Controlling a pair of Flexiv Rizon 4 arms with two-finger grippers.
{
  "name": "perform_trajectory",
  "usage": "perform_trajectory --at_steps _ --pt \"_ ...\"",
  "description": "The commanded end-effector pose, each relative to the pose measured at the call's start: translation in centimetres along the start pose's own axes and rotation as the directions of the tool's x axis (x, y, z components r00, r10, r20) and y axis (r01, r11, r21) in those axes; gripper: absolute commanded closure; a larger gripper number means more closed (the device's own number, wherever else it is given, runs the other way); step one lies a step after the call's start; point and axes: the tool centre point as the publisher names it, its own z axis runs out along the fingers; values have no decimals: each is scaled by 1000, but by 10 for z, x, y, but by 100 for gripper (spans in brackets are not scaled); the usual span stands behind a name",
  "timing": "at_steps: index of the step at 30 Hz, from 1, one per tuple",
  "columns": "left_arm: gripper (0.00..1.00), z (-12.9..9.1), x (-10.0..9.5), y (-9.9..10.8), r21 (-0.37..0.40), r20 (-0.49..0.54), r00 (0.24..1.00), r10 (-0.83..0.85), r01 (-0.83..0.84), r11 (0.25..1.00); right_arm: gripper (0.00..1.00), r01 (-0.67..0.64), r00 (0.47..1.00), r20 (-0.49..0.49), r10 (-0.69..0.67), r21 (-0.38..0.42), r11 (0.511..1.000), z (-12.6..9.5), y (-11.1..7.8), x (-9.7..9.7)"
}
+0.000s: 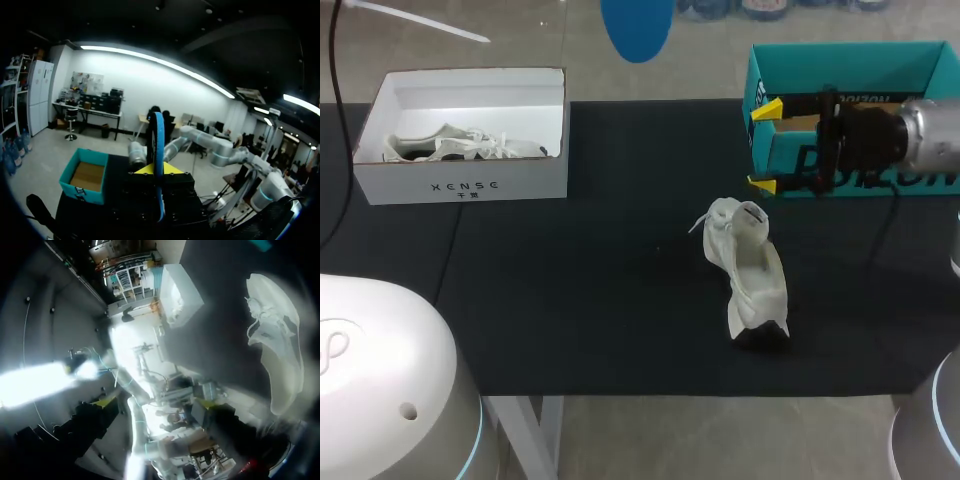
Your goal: Take the shoe out of the shoebox, open the shoe tongue, remove and reinsert the insole, then place the shoe into the shoebox
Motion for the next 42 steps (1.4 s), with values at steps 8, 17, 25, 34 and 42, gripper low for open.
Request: perform_trajectory --at_steps 8,17,25,34,42 --pt "100 0 0 0 -1 1 1000 0 0 1000 0 -26 1000 12 26 7 1000 15 17 33" --pt "100 0 0 0 -1 1 1000 0 0 1000 0 -30 999 23 30 19 999 15 12 48" --pt "100 0 0 0 -1 1 1000 0 0 1000 0 -26 999 22 26 29 999 15 12 50" --pt "100 0 0 0 -1 1 1000 0 0 1000 0 -26 999 22 26 29 999 15 12 50" --pt "100 0 0 0 -1 1 1000 0 0 1000 0 -26 999 22 26 29 999 15 12 50"
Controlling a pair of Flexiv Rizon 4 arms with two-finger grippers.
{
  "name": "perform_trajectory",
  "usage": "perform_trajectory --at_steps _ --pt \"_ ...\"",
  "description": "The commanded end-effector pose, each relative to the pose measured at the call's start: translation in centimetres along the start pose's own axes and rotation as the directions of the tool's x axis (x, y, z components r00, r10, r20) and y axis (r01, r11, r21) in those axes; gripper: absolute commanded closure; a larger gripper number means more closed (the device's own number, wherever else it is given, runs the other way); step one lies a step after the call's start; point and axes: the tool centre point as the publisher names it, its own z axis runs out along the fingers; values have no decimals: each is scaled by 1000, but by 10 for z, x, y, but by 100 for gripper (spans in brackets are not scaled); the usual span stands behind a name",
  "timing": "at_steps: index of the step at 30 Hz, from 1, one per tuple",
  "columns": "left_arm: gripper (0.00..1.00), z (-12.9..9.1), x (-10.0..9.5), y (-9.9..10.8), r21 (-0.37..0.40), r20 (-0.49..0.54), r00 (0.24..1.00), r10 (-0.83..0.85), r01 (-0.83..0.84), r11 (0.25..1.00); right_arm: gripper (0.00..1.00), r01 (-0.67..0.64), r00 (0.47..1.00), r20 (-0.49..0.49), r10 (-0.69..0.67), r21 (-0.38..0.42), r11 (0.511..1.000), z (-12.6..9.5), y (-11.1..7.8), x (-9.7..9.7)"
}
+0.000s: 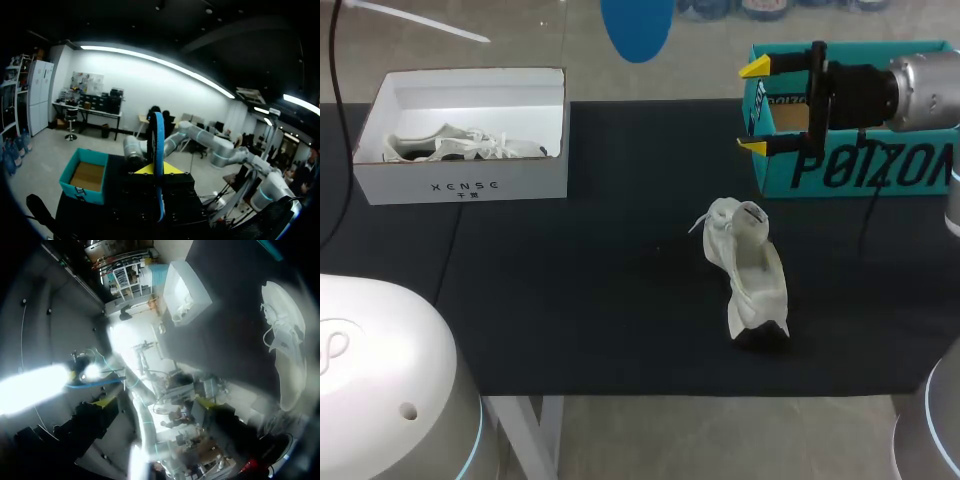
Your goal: Take the shoe out of the shoebox, open the shoe tongue, remove and reinsert the insole, then place the shoe into the shoebox
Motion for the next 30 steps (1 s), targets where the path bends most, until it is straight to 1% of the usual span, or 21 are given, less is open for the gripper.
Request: perform_trajectory --at_steps 1,27,28,30 --pt "100 0 0 0 -1 1 1000 0 0 1000 0 -1 1000 2 1 0 1000 0 1 0" --pt "100 0 0 0 -1 1 1000 0 0 1000 0 -1 1000 2 1 0 1000 0 1 0" --pt "100 0 6 2 18 8 1000 28 -28 999 0 -1 1000 2 1 0 1000 0 1 0" --pt "100 0 21 8 -3 20 990 138 -138 990 0 -1 1000 2 1 0 1000 0 1 0"
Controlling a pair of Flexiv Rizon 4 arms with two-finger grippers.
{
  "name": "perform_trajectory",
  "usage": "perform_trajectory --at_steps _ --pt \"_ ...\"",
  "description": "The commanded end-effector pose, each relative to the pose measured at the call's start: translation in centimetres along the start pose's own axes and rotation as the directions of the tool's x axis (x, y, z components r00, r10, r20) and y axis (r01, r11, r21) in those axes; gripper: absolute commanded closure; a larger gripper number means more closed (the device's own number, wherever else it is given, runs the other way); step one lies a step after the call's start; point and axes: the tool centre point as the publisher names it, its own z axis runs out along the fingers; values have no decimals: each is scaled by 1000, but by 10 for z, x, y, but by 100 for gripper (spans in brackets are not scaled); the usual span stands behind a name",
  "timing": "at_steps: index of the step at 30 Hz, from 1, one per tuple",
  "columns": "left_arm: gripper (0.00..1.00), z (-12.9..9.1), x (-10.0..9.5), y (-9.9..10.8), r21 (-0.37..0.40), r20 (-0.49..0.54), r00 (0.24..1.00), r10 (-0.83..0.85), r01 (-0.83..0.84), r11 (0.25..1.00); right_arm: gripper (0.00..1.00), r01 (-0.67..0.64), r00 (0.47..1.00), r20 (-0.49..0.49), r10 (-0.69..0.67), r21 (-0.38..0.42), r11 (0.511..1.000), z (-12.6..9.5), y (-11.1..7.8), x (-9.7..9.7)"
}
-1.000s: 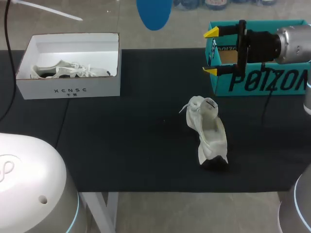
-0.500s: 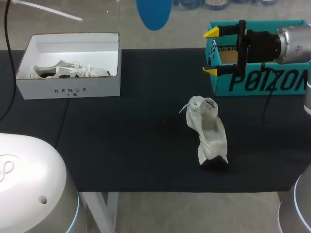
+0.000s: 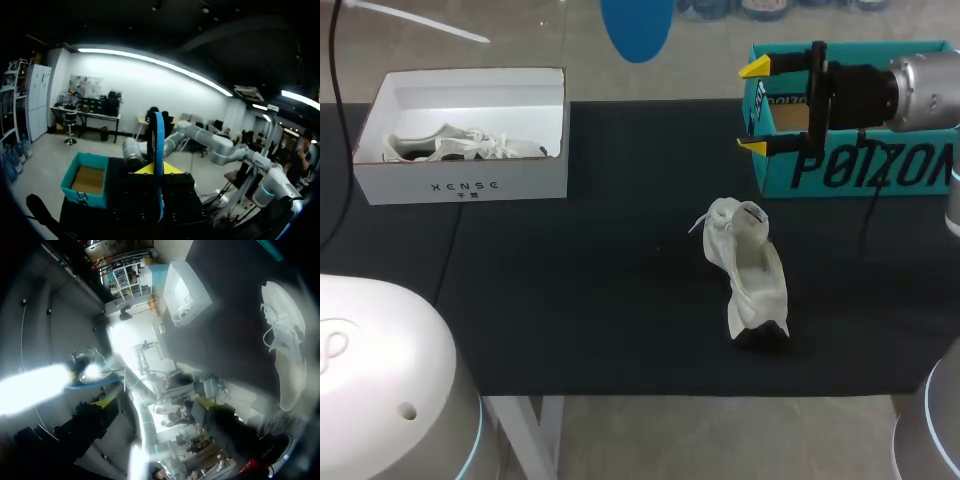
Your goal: Take the shoe out of the shoebox, open the shoe tongue, remove and reinsert the insole, then place the shoe into the shoebox
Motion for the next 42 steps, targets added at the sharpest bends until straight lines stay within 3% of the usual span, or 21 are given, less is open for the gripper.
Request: perform_trajectory --at_steps 1,3,9,15,21,29,42 --pt "100 -1 25 13 -12 58 987 152 -152 988 0 -1 1000 2 1 0 1000 0 0 0" --pt "100 -6 42 21 48 33 973 226 -228 973 0 -1 1000 2 1 0 1000 0 0 0" --pt "100 -11 79 59 73 72 918 390 -395 916 0 -1 1000 2 1 0 1000 0 0 0" --pt "100 1 99 102 13 136 853 505 -511 860 0 -1 1000 2 1 0 1000 0 0 0" --pt "100 14 109 132 -8 223 778 587 -600 800 0 -1 1000 2 1 0 1000 0 0 0" --pt "100 36 117 163 -156 319 668 673 -663 732 0 -1 1000 2 1 0 1000 0 0 0" --pt "100 36 117 163 -156 319 668 673 -663 732 0 -1 1000 2 1 0 1000 0 0 0"
